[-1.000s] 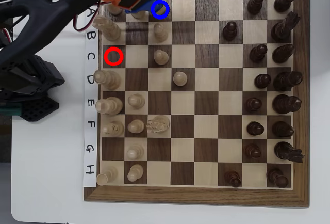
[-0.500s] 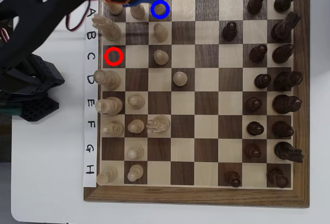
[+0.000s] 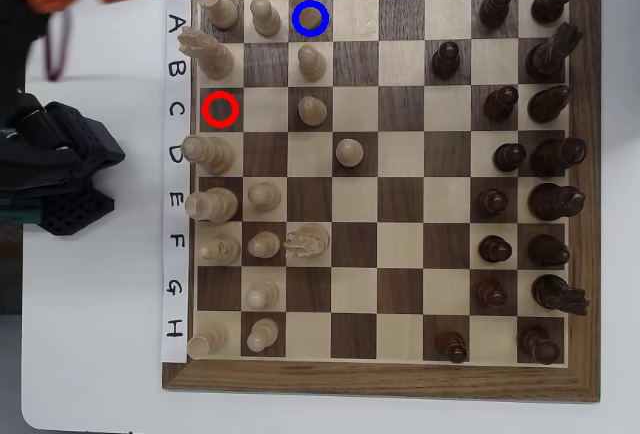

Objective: Move the piece to destination

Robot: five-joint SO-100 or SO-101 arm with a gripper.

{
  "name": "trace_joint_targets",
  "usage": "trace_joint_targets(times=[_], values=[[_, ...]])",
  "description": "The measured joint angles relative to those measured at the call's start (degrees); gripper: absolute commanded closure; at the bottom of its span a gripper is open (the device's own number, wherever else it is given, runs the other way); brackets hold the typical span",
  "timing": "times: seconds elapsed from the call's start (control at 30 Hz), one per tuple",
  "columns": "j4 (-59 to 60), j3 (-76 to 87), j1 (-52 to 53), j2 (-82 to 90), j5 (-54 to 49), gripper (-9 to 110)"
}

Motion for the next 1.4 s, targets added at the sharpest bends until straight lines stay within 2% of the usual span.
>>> trace_joint_targets(times=[0.2,0.43,0.93,1.4], values=[[4.8,-2.0,0.4,6.5,-5.8,97],[5.9,-0.2,8.4,17.3,-21.2,101],[-6.9,27.2,42.7,44.5,-62.1,101],[-11.8,42.6,77.3,61.0,-80.2,101]])
